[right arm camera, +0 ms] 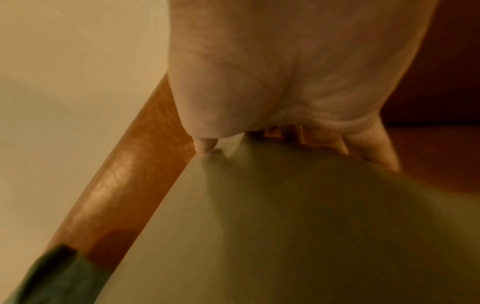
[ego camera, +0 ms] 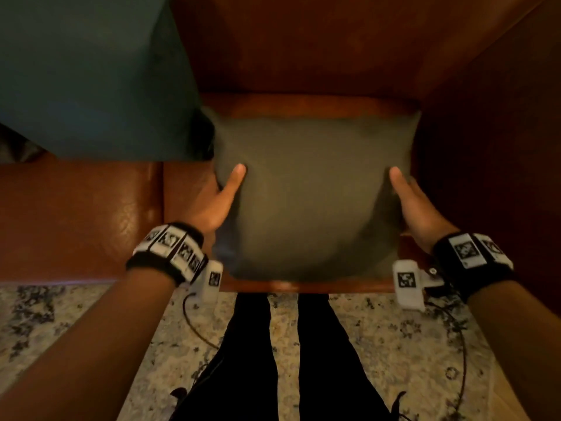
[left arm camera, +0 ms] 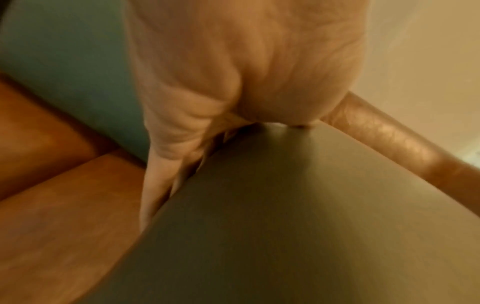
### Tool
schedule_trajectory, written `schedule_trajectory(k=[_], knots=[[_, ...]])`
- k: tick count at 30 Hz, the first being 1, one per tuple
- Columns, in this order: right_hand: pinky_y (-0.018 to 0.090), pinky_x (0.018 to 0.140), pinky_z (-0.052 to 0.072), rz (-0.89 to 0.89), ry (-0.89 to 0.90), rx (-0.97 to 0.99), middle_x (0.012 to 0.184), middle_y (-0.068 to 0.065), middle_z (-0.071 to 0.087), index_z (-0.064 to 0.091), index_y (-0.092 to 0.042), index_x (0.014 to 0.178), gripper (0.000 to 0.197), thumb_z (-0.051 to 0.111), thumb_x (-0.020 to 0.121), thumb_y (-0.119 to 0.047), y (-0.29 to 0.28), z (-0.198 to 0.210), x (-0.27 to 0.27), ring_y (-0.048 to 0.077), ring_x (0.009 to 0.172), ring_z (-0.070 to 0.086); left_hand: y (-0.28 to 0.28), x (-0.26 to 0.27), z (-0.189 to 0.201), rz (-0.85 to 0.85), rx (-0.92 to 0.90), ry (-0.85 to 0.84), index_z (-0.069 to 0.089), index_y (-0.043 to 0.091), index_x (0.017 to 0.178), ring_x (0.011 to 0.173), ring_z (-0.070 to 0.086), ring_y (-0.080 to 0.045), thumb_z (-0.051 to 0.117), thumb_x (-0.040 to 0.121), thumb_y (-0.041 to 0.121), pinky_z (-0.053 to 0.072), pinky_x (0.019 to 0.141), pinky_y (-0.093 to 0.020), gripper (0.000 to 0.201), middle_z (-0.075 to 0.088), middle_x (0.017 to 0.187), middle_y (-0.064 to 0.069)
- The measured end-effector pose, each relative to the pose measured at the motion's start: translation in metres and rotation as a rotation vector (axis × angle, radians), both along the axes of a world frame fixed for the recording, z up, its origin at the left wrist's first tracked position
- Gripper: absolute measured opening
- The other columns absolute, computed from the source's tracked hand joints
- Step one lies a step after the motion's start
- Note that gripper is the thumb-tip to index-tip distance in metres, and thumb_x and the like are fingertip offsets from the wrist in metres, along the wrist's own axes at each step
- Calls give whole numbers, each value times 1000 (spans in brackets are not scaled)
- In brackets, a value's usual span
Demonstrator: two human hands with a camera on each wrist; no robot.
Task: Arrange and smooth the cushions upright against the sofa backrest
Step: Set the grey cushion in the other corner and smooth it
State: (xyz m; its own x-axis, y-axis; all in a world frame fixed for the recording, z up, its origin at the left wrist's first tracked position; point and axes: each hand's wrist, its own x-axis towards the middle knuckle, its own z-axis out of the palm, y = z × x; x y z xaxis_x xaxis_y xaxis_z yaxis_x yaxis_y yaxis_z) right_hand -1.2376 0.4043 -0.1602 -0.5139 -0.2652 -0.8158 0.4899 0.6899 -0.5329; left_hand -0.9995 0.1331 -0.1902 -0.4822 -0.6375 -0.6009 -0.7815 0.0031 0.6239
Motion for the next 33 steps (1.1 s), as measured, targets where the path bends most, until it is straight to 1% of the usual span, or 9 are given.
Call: schedule_trajectory(k=[3,5,10,12,16,20,24,28,33], knots=[[47,121,36,106,128,43,161,-13,41,26,-55,155,88,46,78,-91,-4,-11,-3,17,144,46,-17,-14,-16,-232,-482,-317,55,15,137,131,54,-39,5,92,84,37,116,-53,97,61,137,-20],[41,125,27,91,197,69,165,-9,35,28,-41,160,73,41,97,-73,7,-15,3,16,149,37,-16,-11,-19,-269,-530,-291,50,19,142,131,53,-37,4,95,80,37,116,-52,90,59,139,-17],[50,112,42,2,-52,324,152,11,52,48,-23,152,119,19,68,-103,66,-52,35,36,136,53,9,50,-48,46,-81,-246,47,29,152,148,40,-26,9,83,95,24,127,-47,103,47,158,-4],[45,99,50,-91,-197,280,132,14,64,55,-18,143,98,21,84,-90,76,-56,51,36,120,63,26,80,-58,91,144,-299,55,28,147,146,43,-24,7,76,100,25,126,-46,112,53,155,-4],[38,82,55,-194,-131,138,121,10,72,67,-14,126,59,39,103,-61,73,-62,57,26,106,70,47,95,-55,260,379,-374,78,22,90,102,72,-29,12,72,103,50,106,-48,106,80,95,-9],[41,90,55,-285,-135,81,120,11,75,72,-15,116,46,50,103,-53,68,-70,49,28,108,71,48,75,-41,422,376,-196,71,33,109,110,69,-22,34,90,84,52,104,-39,65,75,111,0],[38,88,54,-334,-181,61,126,3,73,69,-22,125,46,49,102,-57,65,-74,51,24,114,68,58,52,-40,685,519,68,58,18,139,96,69,-11,40,109,44,61,75,-28,43,71,120,-2],[36,87,52,-284,-270,71,131,-2,67,60,-24,138,48,42,105,-55,66,-72,49,22,119,63,65,49,-46,717,574,134,62,23,123,79,74,-6,39,111,34,58,82,-37,28,78,90,13],[29,72,48,-273,-347,9,112,-4,69,62,-32,121,30,41,107,-48,65,-69,44,14,88,64,62,55,-54,749,634,180,64,33,122,85,77,-13,40,111,36,64,64,-35,27,80,102,8]])
